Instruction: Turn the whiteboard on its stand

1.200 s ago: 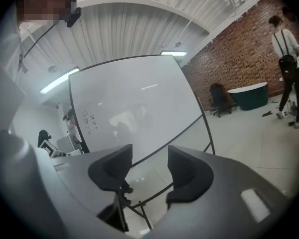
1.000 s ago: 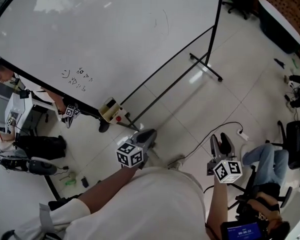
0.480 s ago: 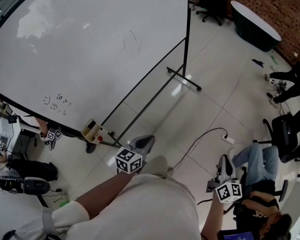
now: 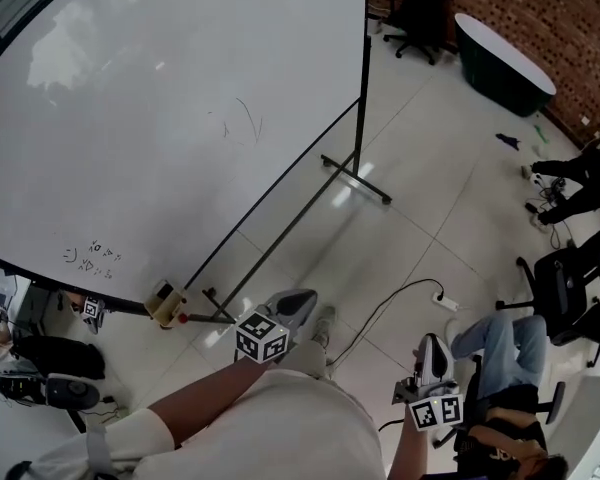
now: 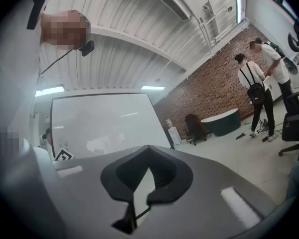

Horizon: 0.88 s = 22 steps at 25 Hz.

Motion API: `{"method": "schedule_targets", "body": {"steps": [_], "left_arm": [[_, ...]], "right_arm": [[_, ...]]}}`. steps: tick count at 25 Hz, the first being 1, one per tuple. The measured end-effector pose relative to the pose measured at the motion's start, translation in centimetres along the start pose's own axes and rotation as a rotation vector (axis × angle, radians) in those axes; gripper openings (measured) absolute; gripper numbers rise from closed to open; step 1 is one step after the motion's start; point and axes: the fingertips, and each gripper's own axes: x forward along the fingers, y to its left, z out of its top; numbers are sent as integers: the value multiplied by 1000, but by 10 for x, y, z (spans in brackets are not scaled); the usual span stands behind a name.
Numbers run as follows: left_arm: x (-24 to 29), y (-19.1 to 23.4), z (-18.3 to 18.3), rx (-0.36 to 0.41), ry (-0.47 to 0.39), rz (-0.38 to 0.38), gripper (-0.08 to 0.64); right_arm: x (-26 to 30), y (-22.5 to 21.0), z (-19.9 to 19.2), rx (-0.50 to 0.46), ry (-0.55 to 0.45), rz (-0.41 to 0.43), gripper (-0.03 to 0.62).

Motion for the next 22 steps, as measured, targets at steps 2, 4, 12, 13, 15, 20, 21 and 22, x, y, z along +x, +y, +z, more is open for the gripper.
{"method": "schedule_targets", "body": {"steps": [2, 4, 12, 13, 15, 20, 21, 22], "left_arm": [[17, 8, 13, -10, -1, -12, 20], [35, 13, 36, -5, -25, -38, 20], [112, 9, 105, -25, -64, -207, 20], [121, 10, 109, -22, -63, -224, 20], [137, 13, 108, -15, -48, -254, 20], [186, 31, 96, -7, 24, -279, 20], [191, 33, 94, -13, 52, -272, 20], [193, 31, 90, -17, 78, -272, 20]], "right_arm": [[20, 2, 11, 39, -1, 27, 2], [43, 6, 21, 72, -2, 82, 2], [97, -19, 44, 97, -10, 76, 2], [101, -22, 43, 84, 0, 67, 2], [106, -29, 39, 62, 14, 47, 2], [127, -55, 58, 56, -48, 23, 2], [129, -56, 63, 64, -64, 24, 2], [127, -55, 66, 68, -72, 28, 2]]}}
